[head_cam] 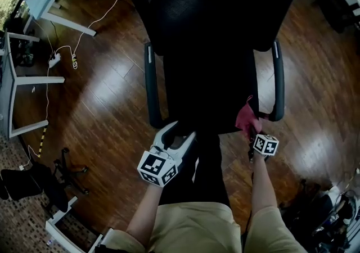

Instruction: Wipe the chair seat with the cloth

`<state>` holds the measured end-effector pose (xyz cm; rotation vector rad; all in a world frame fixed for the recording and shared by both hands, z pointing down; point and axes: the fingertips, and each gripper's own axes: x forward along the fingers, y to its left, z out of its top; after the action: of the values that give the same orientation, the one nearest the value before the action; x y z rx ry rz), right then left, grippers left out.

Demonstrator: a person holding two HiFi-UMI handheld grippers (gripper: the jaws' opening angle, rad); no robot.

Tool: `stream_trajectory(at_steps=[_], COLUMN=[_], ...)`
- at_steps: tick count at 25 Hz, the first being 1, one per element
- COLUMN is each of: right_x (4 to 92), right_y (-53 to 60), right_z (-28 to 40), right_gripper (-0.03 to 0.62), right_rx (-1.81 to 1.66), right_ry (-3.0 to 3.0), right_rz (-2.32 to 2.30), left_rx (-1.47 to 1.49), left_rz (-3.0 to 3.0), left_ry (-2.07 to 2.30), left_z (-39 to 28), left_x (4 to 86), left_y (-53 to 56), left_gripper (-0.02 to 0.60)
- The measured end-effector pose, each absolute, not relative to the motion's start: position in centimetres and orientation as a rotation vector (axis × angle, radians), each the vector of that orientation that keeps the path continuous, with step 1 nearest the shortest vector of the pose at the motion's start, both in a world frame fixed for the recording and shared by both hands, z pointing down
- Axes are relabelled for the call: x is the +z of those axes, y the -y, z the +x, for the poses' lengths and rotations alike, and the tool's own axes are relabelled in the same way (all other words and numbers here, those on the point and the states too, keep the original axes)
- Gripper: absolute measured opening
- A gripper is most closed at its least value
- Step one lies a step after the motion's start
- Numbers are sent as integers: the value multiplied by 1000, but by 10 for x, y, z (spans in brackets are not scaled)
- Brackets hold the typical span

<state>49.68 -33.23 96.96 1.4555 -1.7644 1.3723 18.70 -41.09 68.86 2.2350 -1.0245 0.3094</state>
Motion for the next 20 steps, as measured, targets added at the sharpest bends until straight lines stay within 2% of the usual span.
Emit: stream_trajectory(at_steps=[5,9,15,20], right_x=[809,694,573,482], right_y=[376,379,338,250], right_z=[442,404,389,384], right_gripper=[14,13,11,15], right_rx=[1139,1086,751,598], right_ry=[2224,2556,2769,2994], right_rz=[1672,1610,1350,1353], left_rx=[234,149,34,-30], left_rz=[2336,2404,2486,2539], left_ry=[986,1030,1221,1378], left_z=[198,196,190,188], left_x=[648,602,511,438], left_y=[410,402,364,271], left_gripper=[213,213,212,209])
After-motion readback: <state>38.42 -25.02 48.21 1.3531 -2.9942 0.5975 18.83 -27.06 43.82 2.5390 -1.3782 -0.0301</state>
